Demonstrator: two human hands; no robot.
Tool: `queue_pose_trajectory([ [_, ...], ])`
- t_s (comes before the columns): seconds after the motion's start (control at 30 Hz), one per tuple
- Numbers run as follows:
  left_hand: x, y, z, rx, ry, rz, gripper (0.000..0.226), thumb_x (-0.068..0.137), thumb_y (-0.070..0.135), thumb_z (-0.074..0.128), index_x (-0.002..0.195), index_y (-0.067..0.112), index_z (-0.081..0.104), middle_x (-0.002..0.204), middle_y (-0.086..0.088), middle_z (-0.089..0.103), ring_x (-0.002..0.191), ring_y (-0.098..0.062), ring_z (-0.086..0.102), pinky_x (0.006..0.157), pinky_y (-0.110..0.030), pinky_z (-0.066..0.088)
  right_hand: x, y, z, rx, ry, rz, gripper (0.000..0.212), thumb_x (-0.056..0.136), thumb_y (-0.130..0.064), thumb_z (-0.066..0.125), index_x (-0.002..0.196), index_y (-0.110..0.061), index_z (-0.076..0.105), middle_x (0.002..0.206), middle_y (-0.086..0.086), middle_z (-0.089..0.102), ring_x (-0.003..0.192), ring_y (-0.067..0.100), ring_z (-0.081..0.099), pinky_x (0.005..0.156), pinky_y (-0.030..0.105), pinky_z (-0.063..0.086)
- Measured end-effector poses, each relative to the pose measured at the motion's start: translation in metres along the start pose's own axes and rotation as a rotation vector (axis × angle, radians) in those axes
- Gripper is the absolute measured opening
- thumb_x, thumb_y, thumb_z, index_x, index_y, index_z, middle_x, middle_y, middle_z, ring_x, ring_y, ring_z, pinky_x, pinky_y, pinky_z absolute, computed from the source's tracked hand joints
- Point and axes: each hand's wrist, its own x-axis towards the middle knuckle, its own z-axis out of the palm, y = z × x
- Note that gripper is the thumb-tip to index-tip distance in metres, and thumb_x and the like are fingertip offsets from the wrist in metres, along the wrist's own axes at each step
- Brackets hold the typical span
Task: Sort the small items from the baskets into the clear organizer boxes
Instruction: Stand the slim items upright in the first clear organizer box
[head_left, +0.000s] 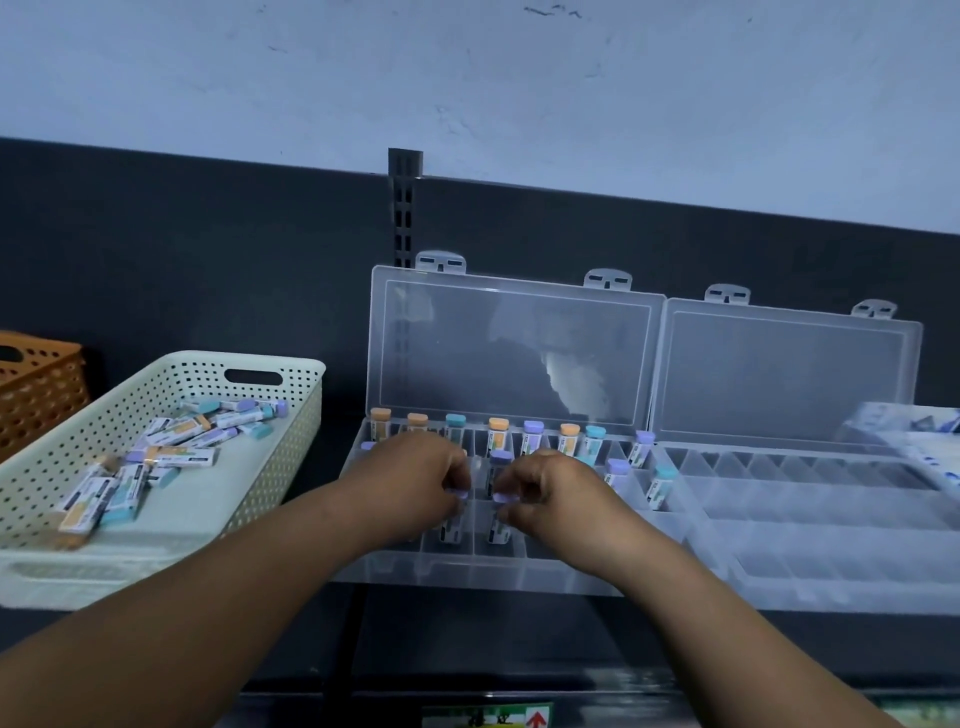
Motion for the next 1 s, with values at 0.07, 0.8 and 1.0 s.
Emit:
queue_pose_trajectory([
  [0.07,0.001,0.002,-0.001,0.010,-0.004,0.010,0.011,0.086,0.021,0.065,0.093,0.028,0.070,0.097,0.011,0.068,0.086,-0.002,0.059,0.075,-0.020,0.046,-0.001,-0.001,-0.002,-0.014,0.002,-0.005,0.014,0.084,-0.023,0.069,0.098,-0.020,0.069,0.088,-0.010,0.052,0.085,0.012,0.055,0.074,0.024,0.044],
  [0.8,-0.042,-0.038,-0.091,0.241,0.299,-0.131,0.034,0.084,0.035,0.066,0.116,0.029,0.060,0.113,0.005,0.058,0.105,-0.015,0.056,0.090,-0.031,0.045,0.034,-0.079,-0.030,-0.250,0.035,-0.354,0.027,0.091,-0.029,0.057,0.117,-0.023,0.061,0.118,-0.001,0.055,0.111,0.019,0.051,0.094,0.032,0.043],
  [1.0,-0.075,-0.090,-0.127,0.281,0.327,-0.289,0.030,0.084,0.035,0.067,0.113,0.029,0.061,0.112,0.006,0.062,0.102,-0.016,0.057,0.087,-0.033,0.047,0.059,-0.132,0.005,-0.240,-0.018,-0.412,0.042,0.091,-0.032,0.060,0.132,-0.023,0.053,0.129,0.000,0.050,0.119,0.020,0.048,0.099,0.035,0.042],
])
